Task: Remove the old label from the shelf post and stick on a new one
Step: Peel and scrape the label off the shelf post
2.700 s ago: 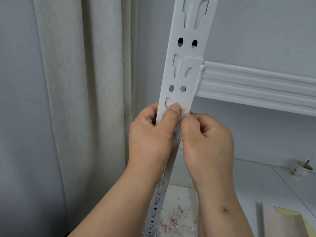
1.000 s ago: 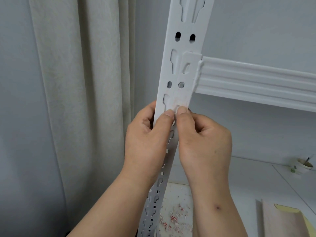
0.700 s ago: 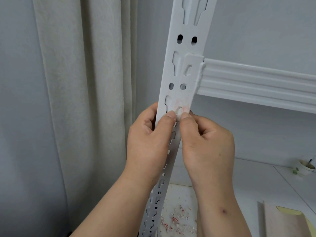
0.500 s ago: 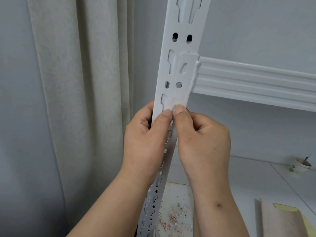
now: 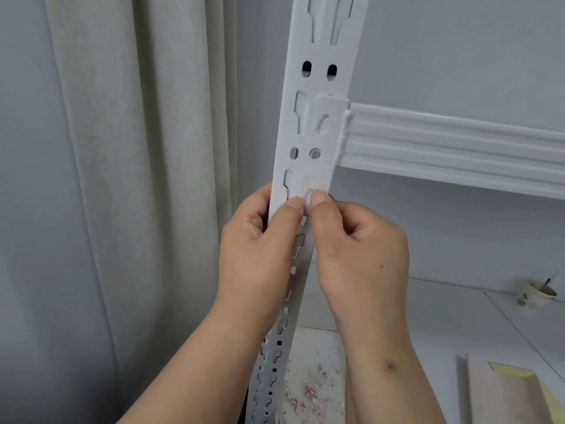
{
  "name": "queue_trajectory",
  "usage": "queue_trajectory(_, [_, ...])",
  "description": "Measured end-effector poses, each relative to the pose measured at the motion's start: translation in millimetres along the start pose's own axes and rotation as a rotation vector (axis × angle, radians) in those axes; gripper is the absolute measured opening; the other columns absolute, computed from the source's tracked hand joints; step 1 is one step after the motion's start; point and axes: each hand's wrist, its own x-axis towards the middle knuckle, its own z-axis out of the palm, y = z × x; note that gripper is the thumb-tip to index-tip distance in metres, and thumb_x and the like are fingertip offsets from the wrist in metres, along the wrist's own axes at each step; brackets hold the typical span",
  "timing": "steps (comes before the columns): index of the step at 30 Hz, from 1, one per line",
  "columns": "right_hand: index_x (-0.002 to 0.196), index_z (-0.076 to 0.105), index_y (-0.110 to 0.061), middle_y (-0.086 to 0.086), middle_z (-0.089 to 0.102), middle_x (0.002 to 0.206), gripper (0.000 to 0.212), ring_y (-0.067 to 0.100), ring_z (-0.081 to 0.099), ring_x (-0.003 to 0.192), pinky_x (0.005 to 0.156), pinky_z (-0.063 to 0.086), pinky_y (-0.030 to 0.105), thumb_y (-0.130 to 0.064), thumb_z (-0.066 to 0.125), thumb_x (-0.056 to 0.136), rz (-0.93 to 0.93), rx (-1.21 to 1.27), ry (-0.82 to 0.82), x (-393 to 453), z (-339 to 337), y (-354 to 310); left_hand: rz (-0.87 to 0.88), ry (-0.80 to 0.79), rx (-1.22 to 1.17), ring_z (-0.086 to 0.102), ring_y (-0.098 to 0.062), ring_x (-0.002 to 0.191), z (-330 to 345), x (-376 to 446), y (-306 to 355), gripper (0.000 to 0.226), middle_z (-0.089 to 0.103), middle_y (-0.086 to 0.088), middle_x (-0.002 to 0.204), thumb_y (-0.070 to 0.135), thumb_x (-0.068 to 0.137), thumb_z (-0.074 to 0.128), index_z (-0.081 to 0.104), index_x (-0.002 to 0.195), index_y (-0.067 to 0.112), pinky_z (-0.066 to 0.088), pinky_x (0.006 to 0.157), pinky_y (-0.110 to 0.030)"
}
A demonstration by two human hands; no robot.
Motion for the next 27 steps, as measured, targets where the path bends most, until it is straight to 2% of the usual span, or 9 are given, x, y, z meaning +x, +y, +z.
queue_trajectory(4, [0.041, 0.046, -0.026, -0.008, 0.036, 0.034, 0.051, 0.01, 0.033, 0.036, 0.037, 0.021, 0.013, -0.035, 0.059, 0.089, -0.015, -0.002, -0.012, -1.9, -2.0, 0.4, -0.003, -0.005, -0.022, 0.064, -0.024, 0.082, 0.8, 0.1, -0.3, 0.02, 0.075, -0.017, 0.096, 0.027, 0.084, 0.058, 0.075, 0.093, 0.02, 0.053, 0.075, -0.04])
queue_trajectory(9, [0.039, 0.048, -0.028, -0.008, 0.037, 0.034, 0.052, 0.01, 0.033, 0.035, 0.037, 0.022, 0.014, -0.038, 0.058, 0.089, 0.002, 0.007, 0.004, -2.1, 0.1, 0.4, -0.005, -0.012, 0.001, 0.066, -0.024, 0.086, -0.3, 0.4, 0.3, 0.021, 0.076, -0.013, 0.097, 0.027, 0.086, 0.057, 0.075, 0.095, 0.02, 0.054, 0.079, -0.041])
queue_trajectory(13, [0.037, 0.049, -0.028, -0.009, 0.036, 0.031, 0.053, 0.01, 0.039, 0.035, 0.036, 0.024, 0.014, -0.042, 0.057, 0.088, 0.012, -0.001, 0.026, 1.8, 2.2, -2.7, -0.007, -0.001, -0.015, 0.061, -0.026, 0.084, 0.3, 0.8, 0.6, 0.024, 0.069, -0.026, 0.101, 0.028, 0.086, 0.058, 0.075, 0.1, 0.018, 0.051, 0.078, -0.041])
queue_trajectory(15, [0.037, 0.048, -0.028, -0.01, 0.036, 0.03, 0.054, 0.01, 0.039, 0.035, 0.036, 0.024, 0.015, -0.042, 0.057, 0.088, 0.01, -0.006, 0.029, 2.1, 1.6, -2.3, -0.006, 0.0, -0.015, 0.063, -0.028, 0.083, 0.7, 0.5, 0.4, 0.023, 0.069, -0.027, 0.1, 0.029, 0.086, 0.059, 0.075, 0.099, 0.019, 0.051, 0.079, -0.042])
queue_trajectory(17, [0.039, 0.047, -0.025, -0.009, 0.035, 0.032, 0.053, 0.011, 0.036, 0.035, 0.036, 0.023, 0.015, -0.041, 0.057, 0.088, 0.003, -0.013, 0.025, 1.7, 0.1, 0.2, -0.008, -0.001, -0.014, 0.068, -0.029, 0.085, 0.3, 0.3, -0.5, 0.024, 0.074, -0.019, 0.097, 0.028, 0.086, 0.058, 0.075, 0.1, 0.019, 0.054, 0.08, -0.043])
queue_trajectory(20, [0.041, 0.044, -0.022, -0.006, 0.035, 0.036, 0.051, 0.011, 0.031, 0.038, 0.039, 0.026, 0.019, -0.041, 0.055, 0.087, 0.001, -0.002, 0.016, -0.6, -0.7, 2.8, 0.005, -0.011, -0.008, 0.07, -0.018, 0.086, -0.3, 0.6, -1.8, 0.021, 0.078, -0.003, 0.094, 0.026, 0.086, 0.058, 0.075, 0.096, 0.022, 0.056, 0.077, -0.034])
queue_trajectory(23, [0.041, 0.044, -0.022, -0.006, 0.033, 0.036, 0.051, 0.011, 0.031, 0.039, 0.04, 0.029, 0.023, -0.044, 0.054, 0.085, 0.01, 0.002, 0.026, 0.3, 0.9, 4.0, 0.006, -0.016, 0.007, 0.071, -0.015, 0.087, -0.9, 0.6, -1.6, 0.018, 0.078, 0.001, 0.093, 0.027, 0.086, 0.057, 0.074, 0.091, 0.023, 0.054, 0.075, -0.031])
queue_trajectory(25, [0.041, 0.044, -0.021, -0.006, 0.033, 0.036, 0.052, 0.011, 0.03, 0.039, 0.039, 0.027, 0.022, -0.048, 0.054, 0.084, 0.007, -0.001, 0.044, 2.2, 1.7, 3.9, -0.001, -0.013, 0.002, 0.07, -0.016, 0.086, -1.0, 0.2, -2.1, 0.02, 0.078, -0.003, 0.092, 0.027, 0.086, 0.057, 0.075, 0.094, 0.022, 0.054, 0.076, -0.034])
queue_trajectory(27, [0.039, 0.045, -0.022, -0.007, 0.034, 0.033, 0.053, 0.012, 0.032, 0.036, 0.038, 0.023, 0.017, -0.049, 0.054, 0.084, 0.002, -0.006, 0.049, 4.2, 2.0, 2.8, -0.008, -0.007, -0.017, 0.066, -0.022, 0.084, -0.5, -0.2, -1.6, 0.021, 0.074, -0.017, 0.094, 0.028, 0.086, 0.058, 0.075, 0.096, 0.021, 0.053, 0.077, -0.041])
